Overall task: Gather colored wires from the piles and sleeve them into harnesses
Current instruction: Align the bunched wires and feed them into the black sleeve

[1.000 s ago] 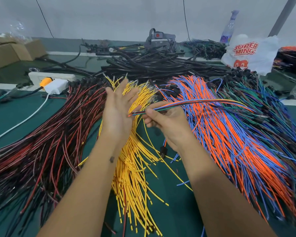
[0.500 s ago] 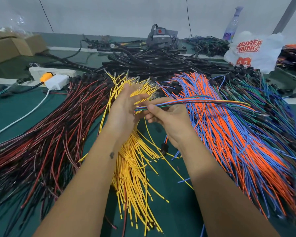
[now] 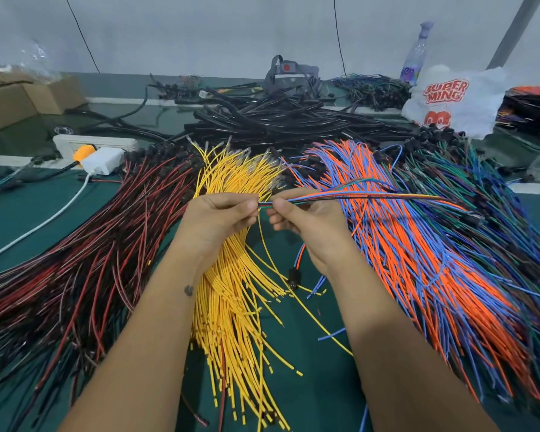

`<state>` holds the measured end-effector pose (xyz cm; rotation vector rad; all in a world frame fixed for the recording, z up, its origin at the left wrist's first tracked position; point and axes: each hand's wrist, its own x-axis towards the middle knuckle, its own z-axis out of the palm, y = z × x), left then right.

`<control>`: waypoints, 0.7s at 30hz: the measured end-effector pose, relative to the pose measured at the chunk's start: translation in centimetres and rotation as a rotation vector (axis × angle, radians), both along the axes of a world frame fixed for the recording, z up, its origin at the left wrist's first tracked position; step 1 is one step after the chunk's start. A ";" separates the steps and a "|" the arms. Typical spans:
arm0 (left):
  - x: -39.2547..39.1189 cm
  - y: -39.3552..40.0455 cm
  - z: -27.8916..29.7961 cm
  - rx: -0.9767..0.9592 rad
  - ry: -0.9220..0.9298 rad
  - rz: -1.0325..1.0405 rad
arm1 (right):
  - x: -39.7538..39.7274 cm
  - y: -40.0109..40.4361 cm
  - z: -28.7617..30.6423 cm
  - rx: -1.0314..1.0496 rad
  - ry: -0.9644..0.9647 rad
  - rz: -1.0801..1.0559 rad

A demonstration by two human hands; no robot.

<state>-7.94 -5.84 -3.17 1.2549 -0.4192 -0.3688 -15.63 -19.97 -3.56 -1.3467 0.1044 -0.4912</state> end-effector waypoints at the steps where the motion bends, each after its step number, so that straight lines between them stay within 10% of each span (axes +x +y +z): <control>1: 0.0 -0.1 -0.1 0.008 -0.021 0.025 | 0.0 0.0 0.0 -0.022 0.003 -0.019; 21: 0.0 0.5 0.2 -0.029 -0.008 -0.048 | -0.3 -0.4 0.4 0.205 -0.005 0.092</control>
